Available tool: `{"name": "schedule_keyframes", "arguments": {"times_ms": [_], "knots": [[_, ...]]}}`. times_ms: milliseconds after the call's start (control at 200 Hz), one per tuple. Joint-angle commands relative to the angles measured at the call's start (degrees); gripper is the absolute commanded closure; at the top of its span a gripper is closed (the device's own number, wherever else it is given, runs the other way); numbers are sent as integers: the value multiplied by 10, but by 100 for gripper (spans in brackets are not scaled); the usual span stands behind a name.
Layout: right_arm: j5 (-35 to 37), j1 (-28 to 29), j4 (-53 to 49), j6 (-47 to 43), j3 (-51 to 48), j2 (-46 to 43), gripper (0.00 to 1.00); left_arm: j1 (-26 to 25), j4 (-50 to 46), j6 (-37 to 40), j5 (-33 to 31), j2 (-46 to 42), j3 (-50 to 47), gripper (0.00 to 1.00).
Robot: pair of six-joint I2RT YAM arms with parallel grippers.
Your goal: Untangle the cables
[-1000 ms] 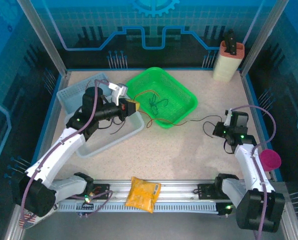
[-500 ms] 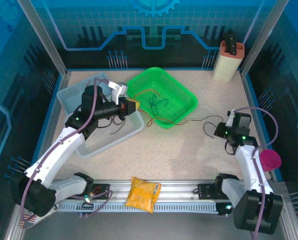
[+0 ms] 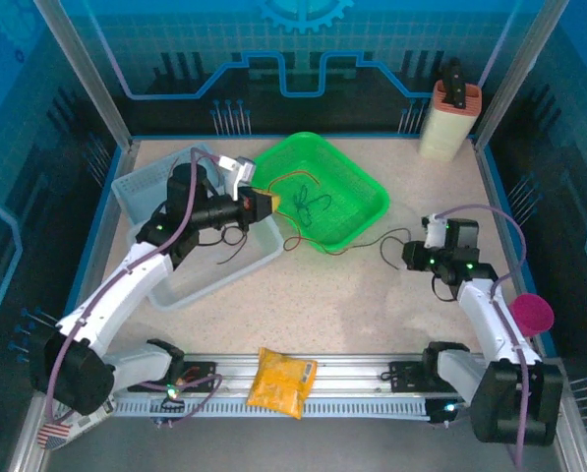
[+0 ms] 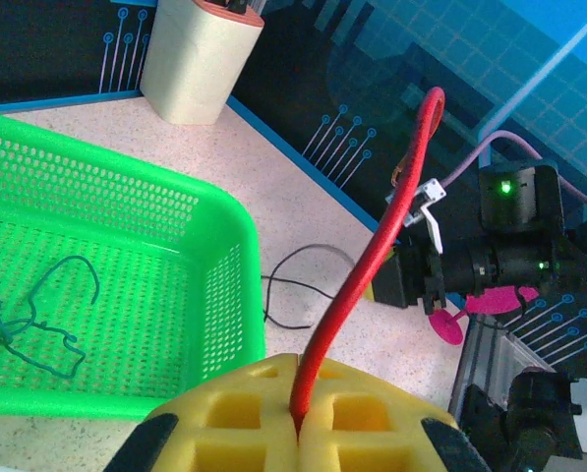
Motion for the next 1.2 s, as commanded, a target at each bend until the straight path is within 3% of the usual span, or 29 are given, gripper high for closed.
{"name": "schedule_keyframes", "arguments": {"times_ms": [0, 95, 265, 420, 505, 815, 1011, 1196], "knots": [[39, 17, -26, -21, 24, 5, 58, 5, 21, -4, 15, 7, 20, 100], [70, 29, -42, -29, 38, -7, 45, 5, 24, -6, 16, 10, 22, 100], [77, 69, -39, -104, 58, -69, 36, 5, 4, 9, 17, 7, 28, 100], [-89, 104, -49, -186, 74, -77, 41, 5, -18, 16, 16, -7, 30, 100], [-138, 127, -69, -200, 86, -54, 44, 5, -27, 14, 15, -24, 25, 100], [-131, 228, -86, -307, 105, 17, 44, 5, -106, 22, -9, -112, 13, 100], [-172, 270, -78, -420, 116, 55, 45, 6, -116, 8, -3, -120, 41, 100], [-137, 334, -60, -520, 108, 95, 48, 5, -118, 3, -1, -121, 63, 100]]}}
